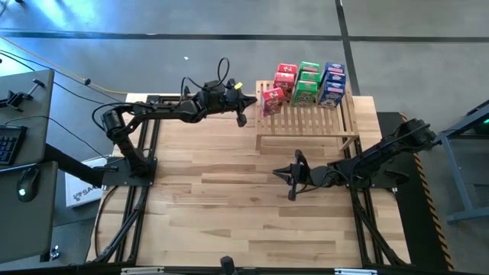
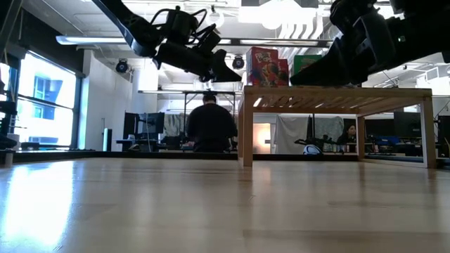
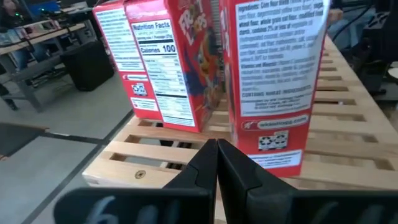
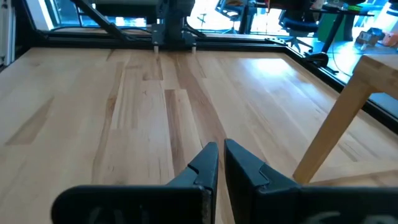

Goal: Stack cereal on shelf
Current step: Put the red cereal box on the shelf aligned with other red cereal box

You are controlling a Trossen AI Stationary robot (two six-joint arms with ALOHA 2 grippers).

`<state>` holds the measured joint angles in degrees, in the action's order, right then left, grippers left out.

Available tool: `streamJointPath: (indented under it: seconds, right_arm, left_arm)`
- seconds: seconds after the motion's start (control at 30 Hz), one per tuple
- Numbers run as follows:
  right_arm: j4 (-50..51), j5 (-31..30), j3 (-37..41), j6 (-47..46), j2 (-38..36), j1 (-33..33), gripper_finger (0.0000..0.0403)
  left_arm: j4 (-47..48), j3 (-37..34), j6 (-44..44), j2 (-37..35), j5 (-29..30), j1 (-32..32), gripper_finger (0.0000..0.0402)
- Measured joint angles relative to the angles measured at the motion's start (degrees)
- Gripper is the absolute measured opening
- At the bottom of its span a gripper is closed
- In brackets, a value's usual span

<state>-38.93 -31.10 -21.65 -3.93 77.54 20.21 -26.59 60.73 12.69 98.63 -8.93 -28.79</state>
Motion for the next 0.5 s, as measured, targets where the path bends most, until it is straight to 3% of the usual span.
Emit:
streamJointPath:
  seconds: [0.5]
  right_arm:
    - [1.0, 1.2, 0.0, 4.0, 0.0, 0.0, 0.0015]
  left_arm:
    - [2.1, 0.0, 1.9, 0.0, 0.3, 3.4, 0.0000]
